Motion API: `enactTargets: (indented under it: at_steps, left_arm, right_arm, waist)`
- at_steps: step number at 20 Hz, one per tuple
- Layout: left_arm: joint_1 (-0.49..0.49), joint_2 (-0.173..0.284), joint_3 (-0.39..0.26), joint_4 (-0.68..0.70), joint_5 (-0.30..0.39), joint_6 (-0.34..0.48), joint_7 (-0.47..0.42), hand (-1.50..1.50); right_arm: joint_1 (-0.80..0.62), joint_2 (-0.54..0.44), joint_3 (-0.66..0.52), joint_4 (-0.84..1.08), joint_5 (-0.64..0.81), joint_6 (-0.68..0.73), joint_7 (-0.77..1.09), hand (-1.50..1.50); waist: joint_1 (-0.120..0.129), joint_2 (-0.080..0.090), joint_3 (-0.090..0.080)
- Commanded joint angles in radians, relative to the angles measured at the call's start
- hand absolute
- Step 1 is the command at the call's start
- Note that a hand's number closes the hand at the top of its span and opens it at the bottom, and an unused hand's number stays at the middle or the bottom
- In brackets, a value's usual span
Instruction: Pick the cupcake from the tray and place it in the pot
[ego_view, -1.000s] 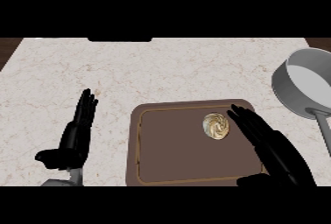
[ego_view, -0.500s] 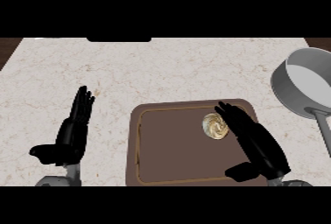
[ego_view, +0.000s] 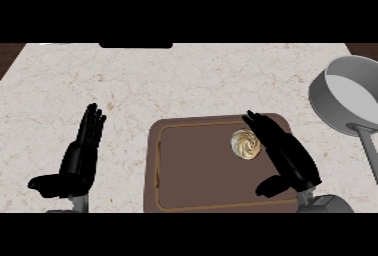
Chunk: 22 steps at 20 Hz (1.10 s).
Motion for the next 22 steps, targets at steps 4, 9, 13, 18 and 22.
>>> enactTargets:
  at_steps: [4,9,13,18,22]
  left_arm:
    - [0.011,-0.020,-0.004,-0.025,-0.022,0.006,0.033,0.00]
    - [0.041,-0.037,-0.017,-0.038,-0.048,0.010,0.006,0.00]
    - [-0.036,-0.055,-0.007,-0.030,-0.062,0.031,0.071,0.00]
    - [-0.023,-0.038,0.024,0.030,-0.033,-0.026,0.000,0.00]
    - [-0.045,-0.047,-0.004,0.010,-0.060,-0.008,0.008,0.00]
  right_arm:
    - [-0.014,0.051,0.025,0.012,0.116,-0.098,-0.044,1.50]
    - [-0.052,0.070,-0.022,0.021,0.125,-0.122,-0.078,1.50]
    - [-0.022,0.043,-0.078,0.080,0.109,-0.190,-0.203,1.50]
    - [-0.097,0.137,-0.080,0.164,0.205,-0.227,-0.068,1.50]
    - [-0.225,0.216,-0.159,0.270,0.296,-0.044,0.349,1.50]
  waist:
    - [0.001,0.005,0.006]
    - [0.001,0.005,0.006]
    - [-0.001,0.005,0.006]
    - [0.004,0.006,0.006]
    - [0.032,0.017,0.001]
